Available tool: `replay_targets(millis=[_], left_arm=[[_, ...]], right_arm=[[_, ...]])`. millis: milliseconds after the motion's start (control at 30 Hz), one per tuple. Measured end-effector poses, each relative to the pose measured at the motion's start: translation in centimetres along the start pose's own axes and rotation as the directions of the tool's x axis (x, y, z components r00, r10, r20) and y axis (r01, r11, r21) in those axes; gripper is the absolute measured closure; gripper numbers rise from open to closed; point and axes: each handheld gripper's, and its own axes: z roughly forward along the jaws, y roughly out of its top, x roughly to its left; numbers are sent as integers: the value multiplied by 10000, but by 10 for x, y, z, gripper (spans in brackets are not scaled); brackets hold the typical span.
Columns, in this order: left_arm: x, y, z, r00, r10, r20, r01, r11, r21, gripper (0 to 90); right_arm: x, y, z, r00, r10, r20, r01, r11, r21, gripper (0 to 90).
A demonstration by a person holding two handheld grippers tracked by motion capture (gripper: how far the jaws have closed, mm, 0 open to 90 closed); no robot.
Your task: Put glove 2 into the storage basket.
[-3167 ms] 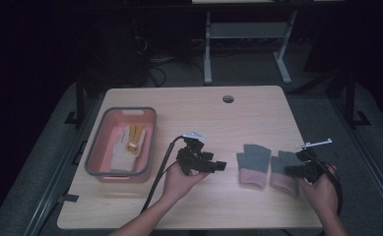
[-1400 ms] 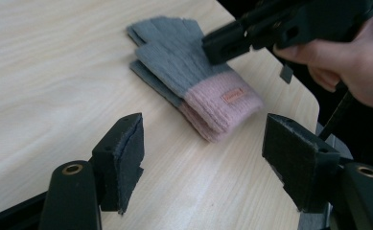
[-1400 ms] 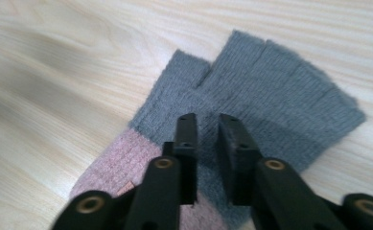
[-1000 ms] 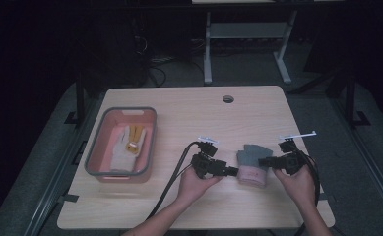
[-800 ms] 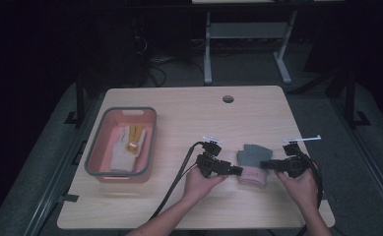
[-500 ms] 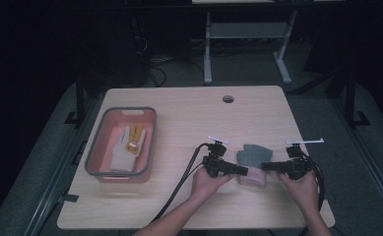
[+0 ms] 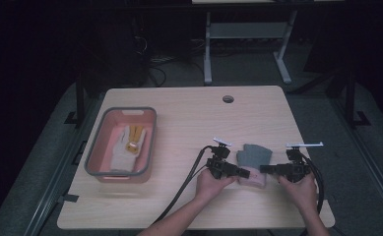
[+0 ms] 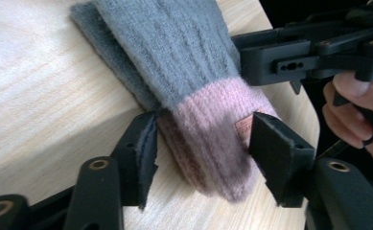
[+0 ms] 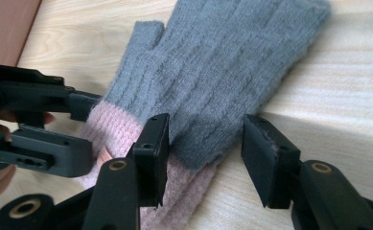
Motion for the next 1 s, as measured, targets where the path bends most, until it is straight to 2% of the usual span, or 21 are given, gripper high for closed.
replay_targets(millis=[233,333,433,533,567,600,800,1000], left_arm=[[0,2,2,10000,-7,-55,7,10000,49,472],[1,3,3,9998,-212,-16,212,9998,-21,488],[2,4,4,9997,-252,-34,252,9997,29,515],[2,4,4,9998,-170,-55,170,9999,20,543],[3,4,4,9999,-157,-25,157,9999,21,543],[4,5,4,9996,-250,89,250,9997,16,557],[5,6,0,9989,-318,337,320,9995,-45,580],[6,6,-2,9995,-201,252,201,9998,-34,591]], right_arm=[[-3,-1,3,9994,222,-264,-222,9998,12,518],[-4,-2,4,9986,340,-409,-340,9994,15,556],[-4,-2,6,9972,483,-564,-484,9988,-3,582],[-5,-3,7,9948,580,-836,-591,9982,-108,665],[-5,-3,7,9948,580,-836,-591,9982,-108,665],[-4,-2,6,9938,603,-933,-620,9980,-155,705],[-2,0,5,9941,565,-930,-583,9982,-160,740],[3,2,3,9955,382,-864,-389,9992,-64,749]])
